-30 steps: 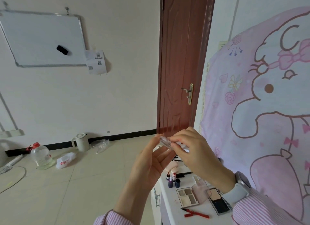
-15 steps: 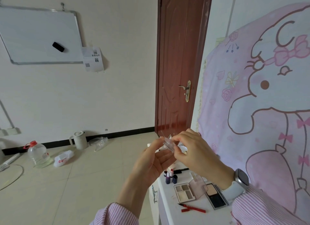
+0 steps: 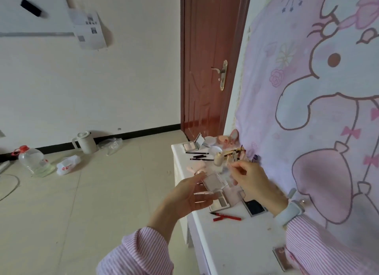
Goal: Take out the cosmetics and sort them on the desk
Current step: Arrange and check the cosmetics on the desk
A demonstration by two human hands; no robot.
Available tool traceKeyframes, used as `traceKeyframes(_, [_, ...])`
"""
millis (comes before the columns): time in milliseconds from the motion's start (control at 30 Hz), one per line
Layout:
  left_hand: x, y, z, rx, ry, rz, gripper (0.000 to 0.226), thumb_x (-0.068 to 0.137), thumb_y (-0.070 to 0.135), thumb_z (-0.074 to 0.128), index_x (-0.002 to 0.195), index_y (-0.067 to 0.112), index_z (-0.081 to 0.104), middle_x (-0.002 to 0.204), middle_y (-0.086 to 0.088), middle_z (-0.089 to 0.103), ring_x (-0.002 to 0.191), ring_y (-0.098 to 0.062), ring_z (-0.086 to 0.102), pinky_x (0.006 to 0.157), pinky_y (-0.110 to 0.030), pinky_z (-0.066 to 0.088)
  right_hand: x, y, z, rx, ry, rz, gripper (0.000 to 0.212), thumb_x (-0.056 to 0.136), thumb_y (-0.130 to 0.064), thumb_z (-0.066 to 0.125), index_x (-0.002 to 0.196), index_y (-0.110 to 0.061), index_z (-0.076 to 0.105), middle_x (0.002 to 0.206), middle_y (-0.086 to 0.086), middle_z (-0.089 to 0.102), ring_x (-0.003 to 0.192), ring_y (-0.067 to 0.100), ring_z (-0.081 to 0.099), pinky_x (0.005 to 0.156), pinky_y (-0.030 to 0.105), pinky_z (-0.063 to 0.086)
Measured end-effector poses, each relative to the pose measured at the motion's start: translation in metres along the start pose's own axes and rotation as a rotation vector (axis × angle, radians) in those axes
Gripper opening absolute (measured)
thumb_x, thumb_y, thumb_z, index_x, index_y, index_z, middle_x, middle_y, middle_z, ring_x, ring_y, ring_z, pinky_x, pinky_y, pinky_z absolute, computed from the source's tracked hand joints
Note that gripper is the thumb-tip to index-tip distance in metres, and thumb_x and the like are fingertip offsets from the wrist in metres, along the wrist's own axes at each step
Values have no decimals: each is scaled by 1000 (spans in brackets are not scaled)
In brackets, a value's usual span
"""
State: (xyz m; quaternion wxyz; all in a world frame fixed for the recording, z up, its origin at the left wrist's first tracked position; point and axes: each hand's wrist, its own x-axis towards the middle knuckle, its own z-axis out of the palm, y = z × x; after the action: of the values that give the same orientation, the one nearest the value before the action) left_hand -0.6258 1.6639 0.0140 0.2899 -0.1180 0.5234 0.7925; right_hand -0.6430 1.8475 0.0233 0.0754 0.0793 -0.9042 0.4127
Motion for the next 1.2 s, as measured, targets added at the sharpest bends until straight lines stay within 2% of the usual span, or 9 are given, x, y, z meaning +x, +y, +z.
traceKeyframes(100, [26,-41,-8,59,104,-67,23,92,24,55,106,7,59,97,-13,64,79,-26,66,71,-32,52,-17,55,26,5,-34,197,19,91,-12,52,82,-1,64,68,6,64,64,18,64,63,23,49])
traceKeyframes(200, [49,-81,-14,151,153,-155,9,92,16,54,98,12,59,98,-8,64,85,-23,61,77,-32,48,-37,102,50,29,-67,355,17,91,-9,53,76,-7,61,69,5,63,57,9,62,56,14,48])
traceKeyframes(333, [75,-129,-16,344,281,-221,35,90,10,51,125,7,53,110,-12,58,99,-22,56,78,-28,46,-55,147,74,58,-110,562,16,92,-10,51,87,0,62,73,9,62,58,15,61,57,22,51])
traceKeyframes(433, [89,-159,-26,738,276,-136,50,92,17,46,141,11,36,141,-7,43,128,-24,39,107,-35,33,-58,166,89,54,-121,642,17,93,-11,51,85,-1,62,74,12,62,61,21,61,65,32,56])
traceKeyframes(533, [95,-181,-36,1283,185,-14,56,93,26,44,145,15,25,153,2,20,140,-23,12,110,-40,25,-57,174,98,13,-130,667,20,93,-8,49,96,4,64,80,15,65,74,30,64,80,44,53])
traceKeyframes(633, [97,-195,-37,1563,90,-18,61,95,33,40,147,18,12,156,6,-7,142,-26,-14,113,-48,14,-55,179,103,-89,-148,631,24,92,-8,47,106,4,62,99,21,67,90,36,63,88,47,48])
traceKeyframes(800, [94,-206,-33,1661,37,-57,71,96,39,39,148,18,-5,152,2,-27,137,-29,-29,114,-51,2,-56,181,105,-215,-146,617,25,90,-8,47,108,4,61,104,21,66,94,35,62,87,38,47])
traceKeyframes(1100, [91,-208,-34,1722,49,-56,73,96,45,36,147,20,-8,152,1,-27,139,-24,-26,113,-52,-1,-76,175,81,-217,-80,569,34,90,-12,51,121,0,53,119,18,57,107,27,54,89,28,40])
traceKeyframes(1200, [83,-219,-32,1748,51,-26,75,95,45,37,147,17,-8,153,-2,-25,140,-21,-21,112,-53,-4,-105,182,64,-443,-60,500,35,88,-16,52,121,-6,53,123,15,53,111,28,47,90,34,40])
